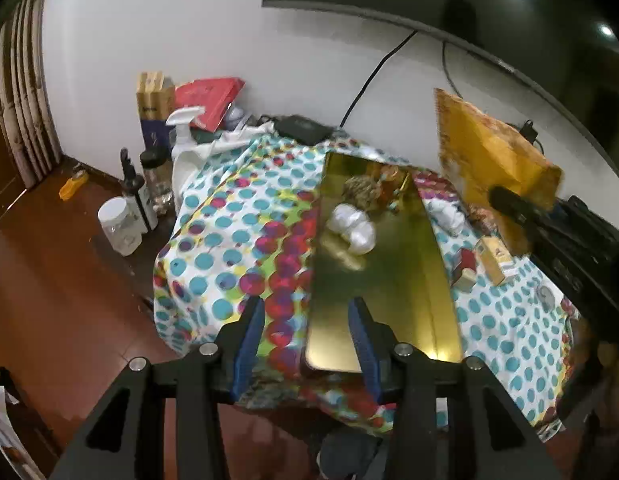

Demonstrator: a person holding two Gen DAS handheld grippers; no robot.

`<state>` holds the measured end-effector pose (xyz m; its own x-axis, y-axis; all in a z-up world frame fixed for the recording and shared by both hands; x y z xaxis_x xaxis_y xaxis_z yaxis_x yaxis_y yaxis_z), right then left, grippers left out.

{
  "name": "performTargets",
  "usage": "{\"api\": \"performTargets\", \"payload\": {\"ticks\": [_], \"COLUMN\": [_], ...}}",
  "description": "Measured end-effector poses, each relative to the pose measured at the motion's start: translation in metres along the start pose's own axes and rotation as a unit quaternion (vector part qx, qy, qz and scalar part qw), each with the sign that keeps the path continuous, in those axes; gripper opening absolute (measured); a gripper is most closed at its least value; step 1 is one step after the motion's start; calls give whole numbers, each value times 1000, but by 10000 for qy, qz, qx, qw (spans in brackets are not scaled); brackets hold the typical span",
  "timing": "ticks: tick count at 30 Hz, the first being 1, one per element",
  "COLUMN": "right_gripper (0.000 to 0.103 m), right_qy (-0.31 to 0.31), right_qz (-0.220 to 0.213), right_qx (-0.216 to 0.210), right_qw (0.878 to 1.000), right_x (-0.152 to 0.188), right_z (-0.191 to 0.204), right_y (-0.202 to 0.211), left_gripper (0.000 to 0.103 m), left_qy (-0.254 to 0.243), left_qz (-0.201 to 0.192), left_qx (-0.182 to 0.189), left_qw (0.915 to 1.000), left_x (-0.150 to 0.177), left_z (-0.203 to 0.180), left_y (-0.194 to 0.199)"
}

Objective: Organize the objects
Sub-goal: 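Carry the yellow snack bag with the right tool into the gold tray and release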

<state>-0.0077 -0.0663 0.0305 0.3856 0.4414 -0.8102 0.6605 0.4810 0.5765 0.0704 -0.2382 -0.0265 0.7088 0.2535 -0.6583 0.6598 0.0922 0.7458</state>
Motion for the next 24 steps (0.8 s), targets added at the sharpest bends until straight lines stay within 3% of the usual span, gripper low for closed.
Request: {"api": "performTargets", "payload": {"ticks": [9,17,24], "right_gripper": [26,26,26], "right_qy": [348,399,218], "right_qz": [452,921,1172], "right_qx": [383,891,836], "right_qw": [9976,9910,9894], "right_x": [-8,-5,-5], "right_z": [39,43,44], "right_y": [-62,-111,-139], "left_gripper": [44,44,44], "left_qy": [437,516,409], "left_qz": [128,269,412], "left_qx": [80,203,-125], "left_qw": [9989,9981,9982], "left_x": [12,17,19], "left_z": [46,53,53], "left_y": [-12,-21,-24]}}
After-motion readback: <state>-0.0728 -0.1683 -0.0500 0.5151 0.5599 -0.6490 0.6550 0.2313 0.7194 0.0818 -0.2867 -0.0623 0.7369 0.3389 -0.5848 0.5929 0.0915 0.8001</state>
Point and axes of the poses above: each gripper's, at about its wrist camera, not at the fingertips, and y roughly against the way its jaws point, z to its left, x to its underside, the point moved 5 cm from there along -y, roughly the way its jaws point, and after that the axes turned 3 degrees about -y, right-handed, at the moved point
